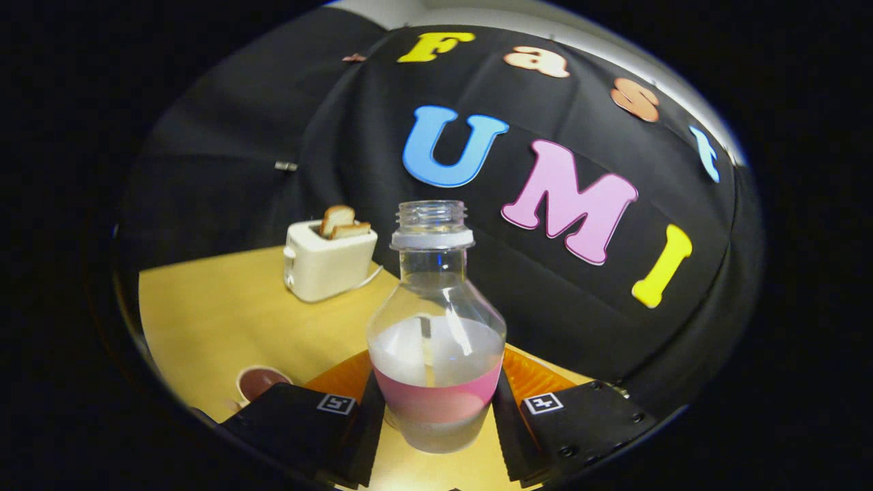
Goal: Take the bottle from table, then pour the juice into the cup, finally place the bottle on the coaster
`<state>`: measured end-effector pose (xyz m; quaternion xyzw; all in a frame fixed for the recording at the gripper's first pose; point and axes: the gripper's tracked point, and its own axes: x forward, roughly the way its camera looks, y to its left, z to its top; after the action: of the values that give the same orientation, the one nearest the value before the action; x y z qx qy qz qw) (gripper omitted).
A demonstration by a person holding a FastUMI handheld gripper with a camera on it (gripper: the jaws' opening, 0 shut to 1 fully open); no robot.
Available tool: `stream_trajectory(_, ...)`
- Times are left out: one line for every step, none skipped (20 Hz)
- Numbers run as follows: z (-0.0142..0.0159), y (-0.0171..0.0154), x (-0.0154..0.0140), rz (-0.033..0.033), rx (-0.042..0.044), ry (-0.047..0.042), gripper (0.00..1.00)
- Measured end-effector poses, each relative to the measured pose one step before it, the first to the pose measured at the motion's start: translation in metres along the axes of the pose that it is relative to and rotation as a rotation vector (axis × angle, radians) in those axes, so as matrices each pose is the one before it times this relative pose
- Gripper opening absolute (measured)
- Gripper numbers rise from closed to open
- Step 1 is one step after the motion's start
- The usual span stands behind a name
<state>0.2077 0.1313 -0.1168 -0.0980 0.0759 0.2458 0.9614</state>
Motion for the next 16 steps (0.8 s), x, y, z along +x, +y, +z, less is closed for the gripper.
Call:
stream_trajectory(-0.0024,-0.00132,0.00736,-0.00074,0.04806,-0.0314,0.74)
stream_trajectory(-0.00255,-0.00453,0.00611,-0.00459,0.03437,-0.02401,0.74)
stream_trajectory(-0.00624,-0.00259,0.00484,0.00317,0.02557,-0.01197,0.74)
stream_trajectory(-0.01019,0.00113,0.0071,0.0111,0.01868,-0.00603,0.74)
stream_trajectory(-0.01133,0.00061,0.00618,0.00859,0.01398,-0.00089,0.74)
stream_trajectory(-0.00799,0.00163,0.00598,0.0095,0.01873,-0.00364,0.74)
stream_trajectory(-0.00711,0.00069,0.00593,0.00443,0.01952,-0.00662,0.74)
stream_trajectory(-0.00655,-0.00111,0.00583,-0.00181,0.01377,-0.01101,0.74)
stream_trajectory(-0.00676,-0.00391,0.00504,-0.01365,0.00383,-0.00789,0.74)
stream_trajectory(-0.00784,-0.00439,0.00461,-0.01705,0.00241,-0.00343,0.74)
stream_trajectory(-0.00643,-0.00403,0.00466,-0.01307,0.0105,-0.00056,0.74)
stream_trajectory(-0.00844,-0.00361,0.0055,-0.01382,0.01106,0.0032,0.74)
stream_trajectory(-0.00791,-0.00566,0.00441,-0.01522,0.00245,0.00545,0.74)
stream_trajectory(-0.00862,-0.00508,0.00474,-0.01478,-0.00834,0.006,0.74)
stream_trajectory(-0.0062,-0.00473,0.00308,-0.01306,-0.01376,0.00512,0.74)
stream_trajectory(-0.0038,-0.00315,0.002,-0.00796,-0.00876,0.00151,0.74)
